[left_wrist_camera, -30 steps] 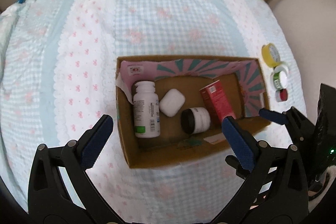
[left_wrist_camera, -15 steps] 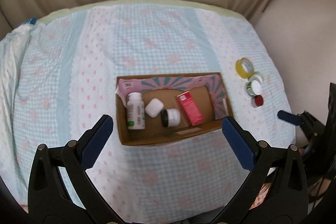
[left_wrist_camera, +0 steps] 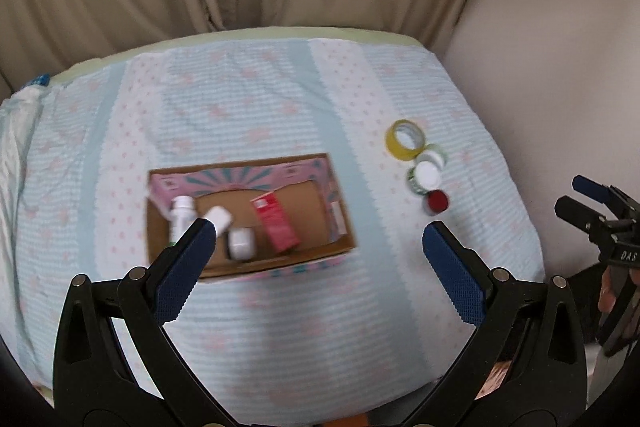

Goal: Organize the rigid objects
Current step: 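Move both tools back toward the tape and remaining jars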

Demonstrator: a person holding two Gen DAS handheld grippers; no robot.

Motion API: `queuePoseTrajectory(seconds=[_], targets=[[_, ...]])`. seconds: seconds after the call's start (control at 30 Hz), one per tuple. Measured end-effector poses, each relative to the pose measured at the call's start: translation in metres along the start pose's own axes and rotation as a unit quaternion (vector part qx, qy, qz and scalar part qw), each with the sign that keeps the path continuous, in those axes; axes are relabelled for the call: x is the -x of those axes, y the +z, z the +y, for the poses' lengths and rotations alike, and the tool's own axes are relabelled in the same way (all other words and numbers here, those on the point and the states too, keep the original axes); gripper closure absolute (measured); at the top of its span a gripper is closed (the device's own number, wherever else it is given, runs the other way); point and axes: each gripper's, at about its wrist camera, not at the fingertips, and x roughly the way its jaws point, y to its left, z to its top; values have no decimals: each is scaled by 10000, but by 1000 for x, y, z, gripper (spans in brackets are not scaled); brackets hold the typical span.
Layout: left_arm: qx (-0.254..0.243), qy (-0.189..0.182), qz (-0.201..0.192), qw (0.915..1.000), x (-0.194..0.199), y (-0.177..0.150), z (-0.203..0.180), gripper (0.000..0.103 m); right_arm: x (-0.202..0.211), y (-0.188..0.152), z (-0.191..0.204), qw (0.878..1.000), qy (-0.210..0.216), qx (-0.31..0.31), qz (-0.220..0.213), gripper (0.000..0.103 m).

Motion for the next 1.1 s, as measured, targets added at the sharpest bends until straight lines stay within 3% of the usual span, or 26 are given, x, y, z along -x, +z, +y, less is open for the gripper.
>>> queuePoseTrajectory(seconds=[0.23,0.37,0.53,0.7,0.87,1.1], targets=[[364,15,85,9993,-31,-1,-85,0,-7,20,-96,9992,171,355,-55,0],[742,-72,219,9970,-63,1,-122,0,-24,27,-134,9973,343,650,-42,0],[801,-93,450,9957,-112,7,-156,0,-59,21,-168,9940,565,927,96,0],[587,-194,779,9950,-169,19,-181,0,-98,-1,-182,9916,755,1031,187,0],[144,-300,1193,9923,-240,32,-199,0,-155,-36,-179,9904,538,1168,507,0],[-570,-408,1976,9778,-335,39,-217,0,-216,-70,-165,9875,561,1206,849,4]])
